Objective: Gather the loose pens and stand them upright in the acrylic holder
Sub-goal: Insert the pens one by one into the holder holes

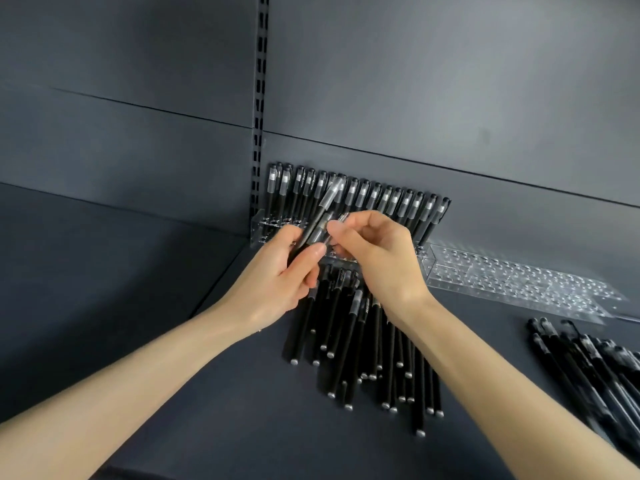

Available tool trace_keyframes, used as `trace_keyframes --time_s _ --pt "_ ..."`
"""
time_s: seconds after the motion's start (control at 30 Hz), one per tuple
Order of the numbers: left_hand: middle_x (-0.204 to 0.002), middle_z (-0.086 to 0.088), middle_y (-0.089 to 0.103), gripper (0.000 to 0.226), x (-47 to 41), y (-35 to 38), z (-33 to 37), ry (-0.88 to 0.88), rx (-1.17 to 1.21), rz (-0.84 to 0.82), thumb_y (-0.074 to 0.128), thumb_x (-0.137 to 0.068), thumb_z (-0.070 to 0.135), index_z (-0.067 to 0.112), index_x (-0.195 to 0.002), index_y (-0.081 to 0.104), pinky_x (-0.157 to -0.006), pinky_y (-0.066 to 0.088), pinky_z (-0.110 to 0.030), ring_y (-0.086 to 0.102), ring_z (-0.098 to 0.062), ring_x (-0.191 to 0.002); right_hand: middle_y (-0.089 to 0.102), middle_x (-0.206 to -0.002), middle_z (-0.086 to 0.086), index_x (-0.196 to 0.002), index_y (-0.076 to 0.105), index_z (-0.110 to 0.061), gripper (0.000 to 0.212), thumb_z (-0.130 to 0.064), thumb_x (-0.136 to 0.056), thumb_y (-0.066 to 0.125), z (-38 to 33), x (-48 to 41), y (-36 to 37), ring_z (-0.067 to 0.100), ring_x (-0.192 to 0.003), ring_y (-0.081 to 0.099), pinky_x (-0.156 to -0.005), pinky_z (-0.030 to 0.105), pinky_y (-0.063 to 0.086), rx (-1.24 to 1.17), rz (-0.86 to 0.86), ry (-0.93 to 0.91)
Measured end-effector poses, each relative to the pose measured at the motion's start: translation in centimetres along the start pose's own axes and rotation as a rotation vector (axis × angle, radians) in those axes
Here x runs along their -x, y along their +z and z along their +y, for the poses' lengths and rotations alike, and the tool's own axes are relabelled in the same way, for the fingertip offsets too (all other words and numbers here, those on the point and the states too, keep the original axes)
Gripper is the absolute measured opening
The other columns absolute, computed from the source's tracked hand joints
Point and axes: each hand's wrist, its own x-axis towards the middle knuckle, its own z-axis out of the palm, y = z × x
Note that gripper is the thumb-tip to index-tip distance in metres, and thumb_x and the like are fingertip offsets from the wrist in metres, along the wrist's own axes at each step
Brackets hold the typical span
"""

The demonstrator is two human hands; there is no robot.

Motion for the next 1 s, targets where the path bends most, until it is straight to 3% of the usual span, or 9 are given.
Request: trace_keyframes --time_s 0.13,0.23,0.4,0.5,0.57,0.7,0.83,1.0 --pt "-0.064 -0.002 0.061 0.017 -2.0 -2.0 -0.8 0.053 -0.063 -0.003 0.041 -0.100 0.023 0.008 -0.099 0.049 -0.041 0.036 -0.027 0.043 -0.014 -0.041 0.064 -0.075 0.001 -0.094 0.058 -0.013 0.004 -0.016 -0.092 0.059 0.1 -1.8 2.0 0.011 -0.073 0.063 -0.081 0.024 0.054 -0.033 0.037 0.011" --pt "-0.066 -0.007 0.063 0.024 -3.5 -3.5 -1.6 0.034 -0.037 -0.002 0.040 -0.101 0.023 -0.001 -0.100 0.046 -0.040 0.037 -0.028 0.045 -0.013 -0.040 0.064 -0.074 -0.001 -0.095 0.054 -0.017 0.008 -0.014 -0.091 0.060 0.1 -3.4 4.0 0.014 -0.071 0.063 -0.080 0.028 0.056 -0.008 0.069 -0.010" --pt "-0.079 -0.011 0.066 0.025 -6.0 -6.3 -3.3 0.001 -0.055 0.078 0.039 -0.101 0.025 0.002 -0.100 0.049 -0.057 0.057 -0.034 0.062 -0.019 -0.064 0.067 -0.082 -0.002 -0.116 0.052 -0.010 0.023 -0.009 -0.093 0.056 -0.1 -6.4 5.3 0.013 -0.074 0.067 -0.082 0.031 0.056 0.128 0.272 -0.118" --pt "-0.067 -0.004 0.054 0.027 -7.2 -7.4 -4.0 0.091 -0.116 0.219 0.038 -0.101 0.029 0.005 -0.094 0.049 -0.053 0.046 -0.037 0.048 -0.016 -0.056 0.069 -0.084 0.003 -0.111 0.046 -0.018 0.023 -0.007 -0.093 0.056 -0.3 -7.9 5.3 0.028 -0.076 0.066 -0.078 0.041 0.055 0.222 0.355 -0.216" --pt "-0.062 -0.006 0.044 0.031 -7.6 -8.0 -4.4 0.120 -0.100 0.271 0.037 -0.101 0.034 0.005 -0.091 0.046 -0.051 0.037 -0.034 0.041 -0.016 -0.057 0.068 -0.083 -0.003 -0.107 0.046 -0.020 0.022 -0.008 -0.093 0.056 -0.1 -8.8 5.4 0.032 -0.075 0.064 -0.075 0.044 0.054 0.303 0.394 -0.261" --pt "-0.061 -0.006 0.037 0.035 -7.6 -8.5 -5.3 0.123 -0.127 0.317 0.038 -0.101 0.033 0.001 -0.086 0.046 -0.049 0.030 -0.020 0.031 -0.011 -0.053 0.060 -0.082 -0.011 -0.105 0.049 -0.025 0.025 -0.007 -0.091 0.060 0.5 -10.6 5.8 0.019 -0.076 0.064 -0.071 0.038 0.055 0.398 0.456 -0.349" --pt "-0.063 -0.009 0.042 0.030 -8.1 -9.2 -6.0 0.099 -0.123 0.346 0.042 -0.100 0.026 0.005 -0.081 0.050 -0.048 0.031 -0.020 0.033 -0.009 -0.052 0.059 -0.084 -0.008 -0.104 0.049 -0.026 0.026 -0.008 -0.090 0.061 1.0 -11.3 6.2 0.016 -0.073 0.064 -0.061 0.017 0.047 0.447 0.424 -0.403" --pt "-0.062 -0.007 0.039 0.031 -8.4 -9.6 -6.7 0.114 -0.059 0.307 0.042 -0.100 0.029 0.000 -0.089 0.049 -0.049 0.031 -0.031 0.033 -0.016 -0.055 0.060 -0.083 -0.009 -0.104 0.050 -0.026 0.026 -0.008 -0.090 0.062 1.8 -11.8 6.5 0.016 -0.074 0.065 -0.066 0.021 0.052 0.443 0.404 -0.415"
